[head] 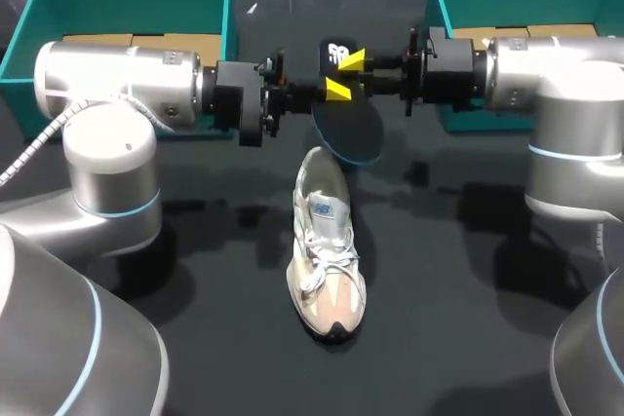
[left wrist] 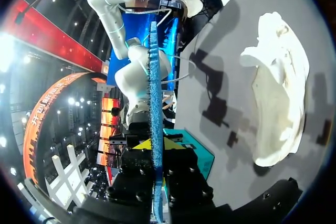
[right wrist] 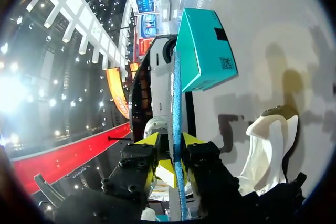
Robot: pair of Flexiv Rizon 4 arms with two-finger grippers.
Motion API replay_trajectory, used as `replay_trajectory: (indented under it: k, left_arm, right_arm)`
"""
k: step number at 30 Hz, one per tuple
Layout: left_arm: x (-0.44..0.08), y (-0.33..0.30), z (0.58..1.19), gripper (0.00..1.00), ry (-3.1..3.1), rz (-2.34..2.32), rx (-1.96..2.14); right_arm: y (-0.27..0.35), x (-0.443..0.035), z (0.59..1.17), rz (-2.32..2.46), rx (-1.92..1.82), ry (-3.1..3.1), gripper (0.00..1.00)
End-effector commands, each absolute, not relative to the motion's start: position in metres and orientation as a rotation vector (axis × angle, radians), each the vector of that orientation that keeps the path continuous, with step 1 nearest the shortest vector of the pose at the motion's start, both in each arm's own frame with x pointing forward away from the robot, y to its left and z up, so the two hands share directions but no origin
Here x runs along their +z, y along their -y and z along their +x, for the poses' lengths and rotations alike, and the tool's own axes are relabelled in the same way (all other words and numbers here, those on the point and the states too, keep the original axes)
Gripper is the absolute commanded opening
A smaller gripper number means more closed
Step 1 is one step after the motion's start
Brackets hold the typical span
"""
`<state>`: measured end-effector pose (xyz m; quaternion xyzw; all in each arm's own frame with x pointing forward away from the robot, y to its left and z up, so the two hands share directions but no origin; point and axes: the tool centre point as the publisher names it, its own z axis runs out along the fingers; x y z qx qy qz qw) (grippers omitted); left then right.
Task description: Take the shoe out of the shoebox, open the shoe tongue, remove and reinsert the insole, then place the shoe into the shoebox
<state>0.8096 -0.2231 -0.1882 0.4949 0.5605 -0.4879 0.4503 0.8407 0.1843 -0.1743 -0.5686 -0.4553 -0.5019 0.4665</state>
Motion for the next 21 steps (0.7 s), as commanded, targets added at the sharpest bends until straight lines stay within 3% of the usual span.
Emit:
replay_trajectory:
  k: [1, 21]
  left_arm:
    - [-0.187, 0.209, 0.803, 0.00, -1.399, 1.220, -1.193]
    - [-0.191, 0.172, 0.795, 0.00, -1.638, 1.055, -1.312]
  right_arm:
    - [-0.176, -0.172, 0.831, -1.391, -1.249, 1.121, 1.00]
    - [-0.156, -0.169, 0.799, -1.325, -1.265, 1.180, 1.00]
